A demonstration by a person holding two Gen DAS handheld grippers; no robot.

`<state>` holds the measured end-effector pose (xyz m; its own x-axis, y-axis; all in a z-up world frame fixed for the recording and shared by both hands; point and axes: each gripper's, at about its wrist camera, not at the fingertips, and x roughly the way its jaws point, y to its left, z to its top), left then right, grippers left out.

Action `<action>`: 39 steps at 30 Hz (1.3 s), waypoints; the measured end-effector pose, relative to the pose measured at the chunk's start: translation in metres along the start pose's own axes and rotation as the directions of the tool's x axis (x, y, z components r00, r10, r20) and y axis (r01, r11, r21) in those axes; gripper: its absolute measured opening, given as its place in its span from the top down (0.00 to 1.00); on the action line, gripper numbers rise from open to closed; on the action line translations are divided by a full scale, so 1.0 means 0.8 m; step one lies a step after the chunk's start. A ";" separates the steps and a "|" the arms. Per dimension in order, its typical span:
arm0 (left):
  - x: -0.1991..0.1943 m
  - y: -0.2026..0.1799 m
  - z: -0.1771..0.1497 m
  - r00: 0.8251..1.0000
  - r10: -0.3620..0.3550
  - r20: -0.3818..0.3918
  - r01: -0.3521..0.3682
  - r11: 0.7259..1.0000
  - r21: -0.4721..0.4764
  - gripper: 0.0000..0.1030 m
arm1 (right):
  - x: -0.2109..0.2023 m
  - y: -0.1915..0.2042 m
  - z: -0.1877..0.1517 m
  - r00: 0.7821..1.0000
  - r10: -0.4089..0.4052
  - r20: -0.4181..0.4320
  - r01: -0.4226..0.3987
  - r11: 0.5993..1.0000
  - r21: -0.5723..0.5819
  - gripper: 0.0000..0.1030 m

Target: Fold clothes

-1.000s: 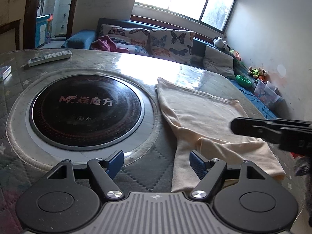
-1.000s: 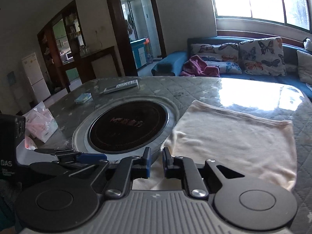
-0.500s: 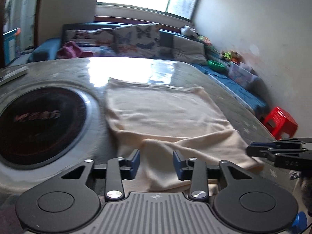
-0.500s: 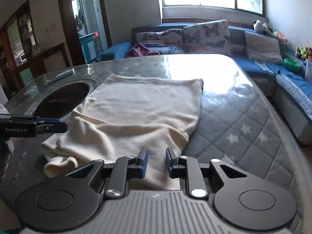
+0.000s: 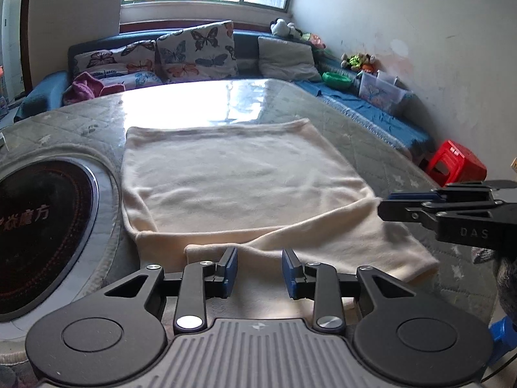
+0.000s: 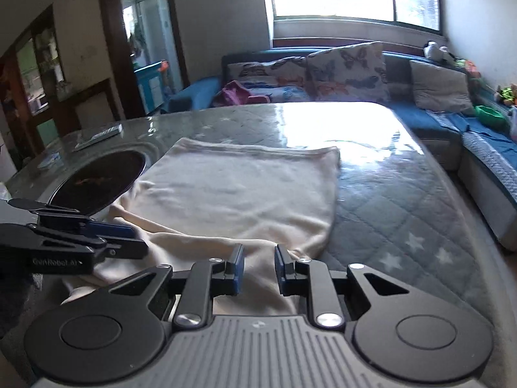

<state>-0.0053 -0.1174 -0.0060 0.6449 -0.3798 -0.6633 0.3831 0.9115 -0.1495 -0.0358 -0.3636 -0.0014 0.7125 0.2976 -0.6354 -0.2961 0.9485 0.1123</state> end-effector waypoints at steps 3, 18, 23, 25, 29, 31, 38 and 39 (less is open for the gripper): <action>0.005 0.003 -0.002 1.000 0.007 -0.008 -0.007 1.000 0.008 0.68 | 0.018 0.003 -0.001 1.000 -0.013 -0.029 0.012 1.000 -0.022 0.81; -0.010 0.008 -0.012 0.999 0.036 -0.006 -0.035 0.998 0.049 0.68 | 0.009 0.025 -0.005 0.999 -0.010 -0.043 0.005 0.992 -0.123 0.81; -0.030 0.011 -0.022 0.999 0.048 -0.001 -0.048 0.995 0.082 0.68 | -0.004 0.037 -0.020 0.999 -0.011 -0.047 0.003 0.987 -0.160 0.80; -0.034 0.012 -0.027 0.998 0.057 -0.005 -0.056 0.994 0.090 0.68 | -0.009 0.042 -0.025 0.999 0.001 -0.050 -0.009 0.985 -0.170 0.80; -0.037 0.014 -0.036 0.997 0.074 -0.024 -0.072 0.993 0.096 0.68 | -0.014 0.048 -0.039 0.998 -0.003 -0.058 -0.008 0.983 -0.183 0.80; -0.047 0.014 -0.039 0.997 0.074 -0.018 -0.072 0.991 0.110 0.68 | -0.023 0.048 -0.039 0.999 0.002 -0.046 -0.010 0.984 -0.180 0.80; -0.080 0.011 -0.054 0.997 0.074 0.006 -0.074 0.981 0.182 0.67 | -0.036 0.038 -0.050 0.998 -0.015 -0.057 0.006 0.988 -0.156 0.78; -0.084 0.008 -0.058 0.997 0.075 0.009 -0.076 0.974 0.212 0.67 | -0.039 0.039 -0.050 0.998 -0.014 -0.054 0.006 0.987 -0.161 0.76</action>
